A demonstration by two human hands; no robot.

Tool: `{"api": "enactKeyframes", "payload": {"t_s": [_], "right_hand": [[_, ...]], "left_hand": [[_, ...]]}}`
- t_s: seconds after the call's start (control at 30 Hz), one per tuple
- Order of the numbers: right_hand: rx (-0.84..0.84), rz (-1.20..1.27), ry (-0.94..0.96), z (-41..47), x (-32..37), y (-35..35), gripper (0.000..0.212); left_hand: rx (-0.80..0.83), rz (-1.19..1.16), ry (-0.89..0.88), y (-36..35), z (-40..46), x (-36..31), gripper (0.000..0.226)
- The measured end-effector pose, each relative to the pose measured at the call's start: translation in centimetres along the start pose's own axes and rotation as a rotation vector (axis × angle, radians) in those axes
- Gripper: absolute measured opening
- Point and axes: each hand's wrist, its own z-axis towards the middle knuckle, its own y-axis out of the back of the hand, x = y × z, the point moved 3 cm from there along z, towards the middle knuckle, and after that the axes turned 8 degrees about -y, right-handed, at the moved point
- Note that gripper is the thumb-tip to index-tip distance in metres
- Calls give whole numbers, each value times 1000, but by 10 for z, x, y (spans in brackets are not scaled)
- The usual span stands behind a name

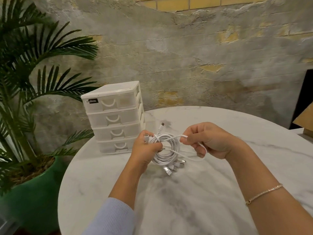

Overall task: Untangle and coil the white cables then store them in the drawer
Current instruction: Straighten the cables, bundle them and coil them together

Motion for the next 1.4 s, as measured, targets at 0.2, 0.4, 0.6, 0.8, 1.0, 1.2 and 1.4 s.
{"api": "enactKeyframes", "payload": {"t_s": [0.2,0.4,0.6,0.8,1.0,1.2,1.4], "right_hand": [[105,-187,-106,-14,-1,11,22],[-74,31,22,-19,1,36,23],[-258,277,-4,-17,0,45,13],[-551,44,-97,-18,-6,63,19],[-1038,-302,-63,-22,-2,67,44],[-1186,-511,33,-20,5,58,52],[-981,-743,-75,5,-7,34,65]], "left_hand": [[-120,179,-104,8,2,4,36],[-101,336,-140,5,0,2,33],[-71,391,-146,1,-3,-1,27],[-86,467,-180,2,-2,-4,27],[82,333,-152,-3,-3,-3,33],[515,139,-125,-19,-18,-11,39],[569,-22,-158,-30,-23,-13,35]]}}
